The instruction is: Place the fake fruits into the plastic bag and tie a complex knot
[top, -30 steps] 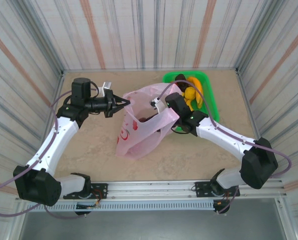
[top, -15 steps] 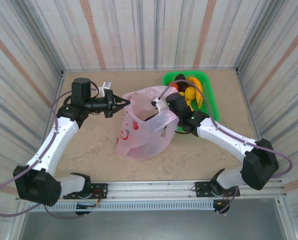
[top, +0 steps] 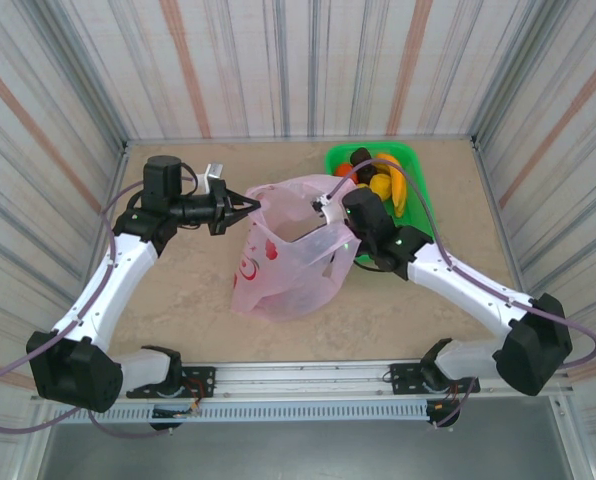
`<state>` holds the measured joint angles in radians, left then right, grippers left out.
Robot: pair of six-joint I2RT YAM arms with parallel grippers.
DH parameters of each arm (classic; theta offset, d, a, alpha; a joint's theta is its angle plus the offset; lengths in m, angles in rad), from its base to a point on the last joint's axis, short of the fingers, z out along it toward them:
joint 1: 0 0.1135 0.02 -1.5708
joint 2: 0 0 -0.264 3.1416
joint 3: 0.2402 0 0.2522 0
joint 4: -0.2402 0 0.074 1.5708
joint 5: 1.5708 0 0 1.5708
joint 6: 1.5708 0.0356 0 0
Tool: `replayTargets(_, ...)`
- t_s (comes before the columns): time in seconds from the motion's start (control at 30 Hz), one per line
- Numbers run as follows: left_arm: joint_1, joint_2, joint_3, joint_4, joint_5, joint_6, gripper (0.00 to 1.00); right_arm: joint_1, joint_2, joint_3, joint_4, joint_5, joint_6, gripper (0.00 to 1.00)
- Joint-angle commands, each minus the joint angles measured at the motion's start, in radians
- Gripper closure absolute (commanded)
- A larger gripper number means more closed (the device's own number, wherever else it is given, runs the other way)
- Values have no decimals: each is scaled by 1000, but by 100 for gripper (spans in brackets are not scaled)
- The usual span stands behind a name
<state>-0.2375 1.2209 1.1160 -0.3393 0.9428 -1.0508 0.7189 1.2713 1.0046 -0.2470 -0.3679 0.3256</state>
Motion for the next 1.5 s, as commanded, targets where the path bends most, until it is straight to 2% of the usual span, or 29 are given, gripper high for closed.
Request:
replayTargets(0.0, 0, -17, -16, -10, 19, 28, 100, -23, -50, -31, -55, 46, -7, 12)
replayTargets(0.23, 4, -18, -16, -16, 20, 29, 100, -85, -137, -71, -143, 66, -21, 9)
replayTargets(0.53, 4, -18, -11, -21, 19, 31, 100, -129, -231, -76, -317, 119, -141, 2)
replayTargets(1.0, 10, -12, -4, -29, 17, 35, 100, -197, -357, -63, -457, 165, -161, 2)
replayTargets(1.47, 14, -14, -5, -38, 14, 40, 100, -464, -357, 36, -561, 80, -145, 1)
